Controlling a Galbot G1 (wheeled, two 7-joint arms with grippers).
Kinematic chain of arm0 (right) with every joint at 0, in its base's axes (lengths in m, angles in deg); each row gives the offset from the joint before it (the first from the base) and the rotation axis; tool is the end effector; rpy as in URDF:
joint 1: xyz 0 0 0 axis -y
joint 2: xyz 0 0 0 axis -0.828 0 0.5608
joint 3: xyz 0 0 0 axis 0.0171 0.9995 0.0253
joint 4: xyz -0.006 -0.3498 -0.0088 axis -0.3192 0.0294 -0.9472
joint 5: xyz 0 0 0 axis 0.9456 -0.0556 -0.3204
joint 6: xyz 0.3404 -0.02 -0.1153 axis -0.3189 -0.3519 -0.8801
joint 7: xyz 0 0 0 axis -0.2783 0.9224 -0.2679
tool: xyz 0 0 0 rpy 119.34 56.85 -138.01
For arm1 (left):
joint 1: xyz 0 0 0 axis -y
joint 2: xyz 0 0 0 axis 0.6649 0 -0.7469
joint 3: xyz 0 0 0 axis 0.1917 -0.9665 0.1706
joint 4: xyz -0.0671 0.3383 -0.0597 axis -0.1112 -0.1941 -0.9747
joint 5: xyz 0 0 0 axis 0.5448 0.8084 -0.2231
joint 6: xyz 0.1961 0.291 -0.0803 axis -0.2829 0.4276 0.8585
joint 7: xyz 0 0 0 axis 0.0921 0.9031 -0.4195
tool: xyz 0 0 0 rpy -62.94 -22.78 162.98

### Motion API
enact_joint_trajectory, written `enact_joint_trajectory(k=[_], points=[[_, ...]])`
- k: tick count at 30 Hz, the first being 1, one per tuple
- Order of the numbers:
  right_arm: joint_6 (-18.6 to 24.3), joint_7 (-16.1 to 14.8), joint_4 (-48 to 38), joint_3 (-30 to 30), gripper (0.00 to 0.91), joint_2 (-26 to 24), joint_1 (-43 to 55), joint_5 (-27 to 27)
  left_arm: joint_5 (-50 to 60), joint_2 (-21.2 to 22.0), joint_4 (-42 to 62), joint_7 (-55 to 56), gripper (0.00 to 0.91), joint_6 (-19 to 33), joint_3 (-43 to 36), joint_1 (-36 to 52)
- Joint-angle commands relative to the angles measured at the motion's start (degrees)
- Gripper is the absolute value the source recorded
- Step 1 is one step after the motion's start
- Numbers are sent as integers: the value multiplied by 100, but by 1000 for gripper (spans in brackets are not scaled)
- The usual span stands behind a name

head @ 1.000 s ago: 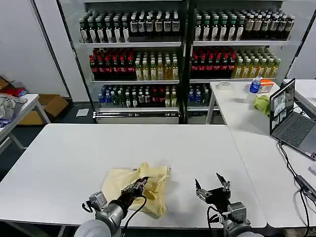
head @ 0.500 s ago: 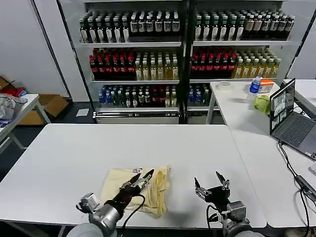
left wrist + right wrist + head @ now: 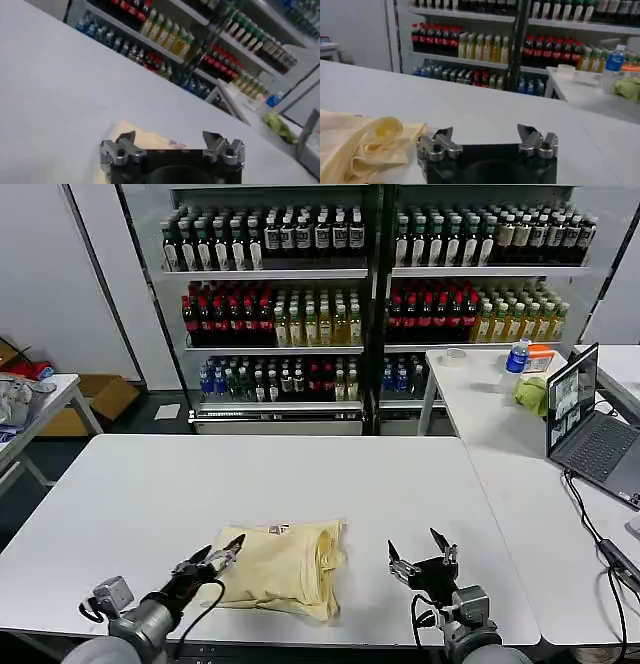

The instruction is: Fold and organize the clothes.

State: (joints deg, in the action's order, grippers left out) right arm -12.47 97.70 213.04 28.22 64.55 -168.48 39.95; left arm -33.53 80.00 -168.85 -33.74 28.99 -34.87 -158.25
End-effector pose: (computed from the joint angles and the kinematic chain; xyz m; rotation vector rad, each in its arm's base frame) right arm 0.2040 -0.0064 -0.2513 0.2844 -2.8010 0.1991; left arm 0.2104 0.0895 -0.2390 -0.2539 -2.5330 0.6810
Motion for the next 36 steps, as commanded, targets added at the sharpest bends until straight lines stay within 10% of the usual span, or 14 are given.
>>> enact_joint_trajectory(k=[1, 36], points=[[-23, 2, -73, 37, 907, -41, 151, 33, -299, -584, 1021, -293, 907, -140, 507, 166], [-8, 4, -106, -23, 907, -174, 178, 123, -299, -21, 1445, -580, 907, -141, -246, 596]])
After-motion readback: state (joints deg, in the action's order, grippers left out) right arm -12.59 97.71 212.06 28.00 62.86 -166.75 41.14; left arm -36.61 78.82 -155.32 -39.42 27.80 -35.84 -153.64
